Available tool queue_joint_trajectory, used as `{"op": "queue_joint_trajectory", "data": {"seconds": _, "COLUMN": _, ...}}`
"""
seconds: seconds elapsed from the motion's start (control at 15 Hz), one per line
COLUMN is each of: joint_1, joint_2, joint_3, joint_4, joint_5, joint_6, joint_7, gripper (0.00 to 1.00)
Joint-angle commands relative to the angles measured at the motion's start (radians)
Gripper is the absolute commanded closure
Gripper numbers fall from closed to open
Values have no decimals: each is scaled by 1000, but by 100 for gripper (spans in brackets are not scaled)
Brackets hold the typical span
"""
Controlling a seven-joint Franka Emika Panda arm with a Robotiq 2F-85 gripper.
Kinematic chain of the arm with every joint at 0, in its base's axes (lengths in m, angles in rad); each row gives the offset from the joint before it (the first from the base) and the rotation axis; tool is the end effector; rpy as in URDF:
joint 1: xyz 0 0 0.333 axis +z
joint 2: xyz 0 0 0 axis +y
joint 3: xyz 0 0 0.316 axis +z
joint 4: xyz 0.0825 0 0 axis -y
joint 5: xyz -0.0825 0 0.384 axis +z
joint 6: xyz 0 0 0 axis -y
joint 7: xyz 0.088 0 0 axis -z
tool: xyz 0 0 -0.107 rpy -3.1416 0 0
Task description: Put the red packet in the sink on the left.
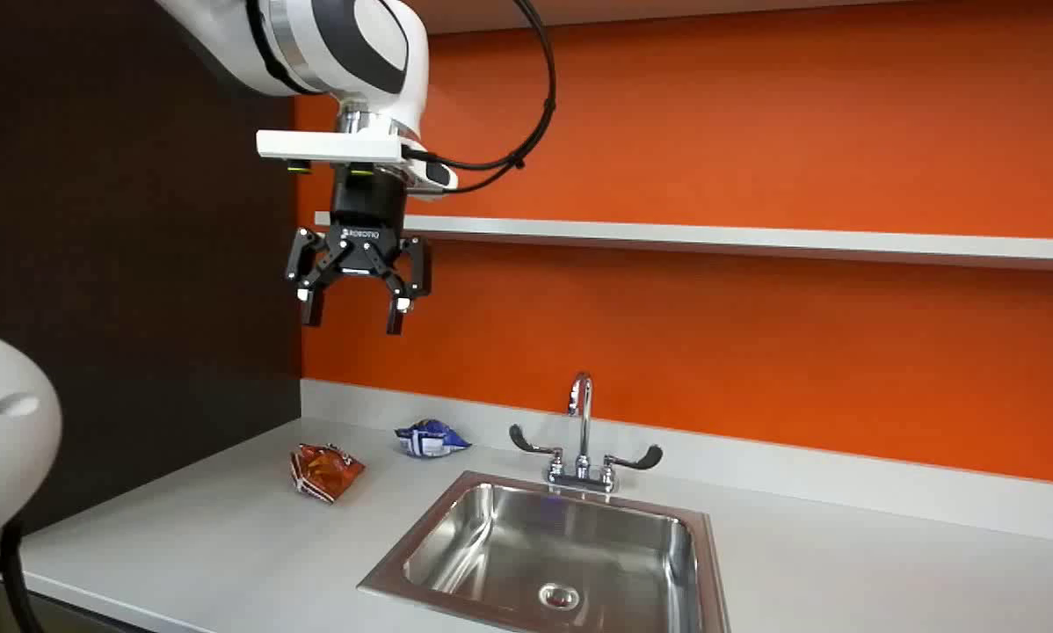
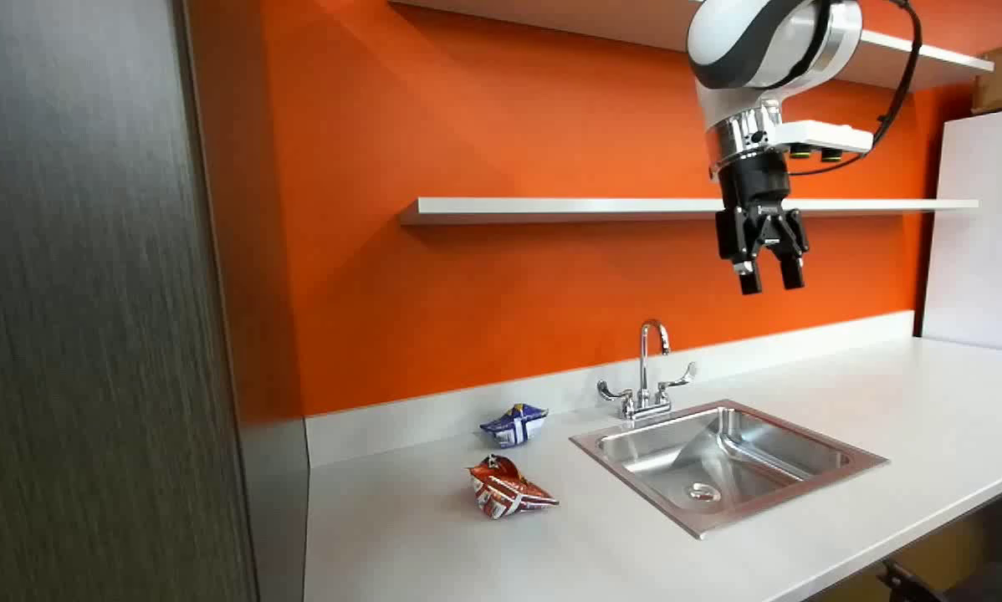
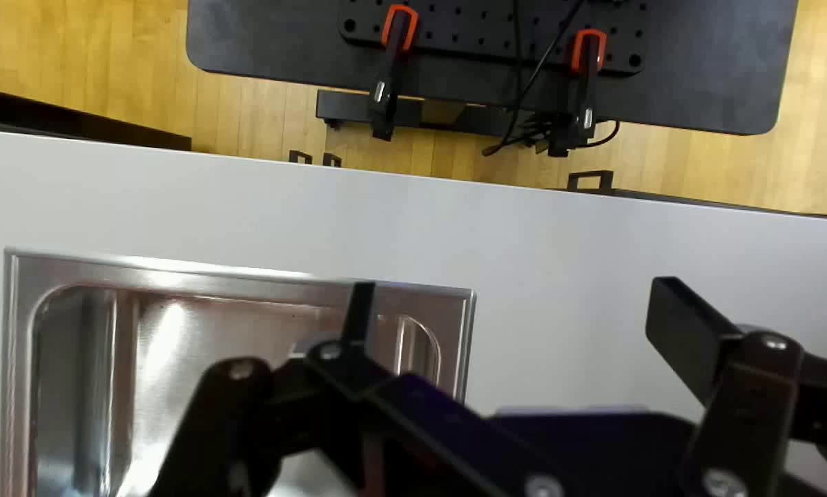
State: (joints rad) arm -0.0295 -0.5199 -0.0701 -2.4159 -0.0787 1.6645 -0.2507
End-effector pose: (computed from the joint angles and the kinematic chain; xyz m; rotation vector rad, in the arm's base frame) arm 0.3635 -0.0458 0.4789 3.1045 0.2816 -0.3694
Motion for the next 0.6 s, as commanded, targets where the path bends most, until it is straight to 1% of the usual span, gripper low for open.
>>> {"op": "queue_joint_trajectory", "data": {"seconds": 0.0, "joint_1": 9, "joint_2": 0, "joint_3": -7, "joint_4": 1, "joint_5": -3, "joint_6": -2, "joint_7": 3, "gripper": 0}}
{"op": "queue_joint_trajectory", "data": {"seconds": 0.27, "joint_1": 9, "joint_2": 0, "joint_3": -7, "joint_4": 1, "joint_5": -3, "joint_6": -2, "joint_7": 3, "gripper": 0}}
{"op": "queue_joint_trajectory", "data": {"seconds": 0.53, "joint_1": 18, "joint_2": 23, "joint_3": -3, "joint_4": -20, "joint_5": 44, "joint_6": 78, "joint_7": 30, "gripper": 0}}
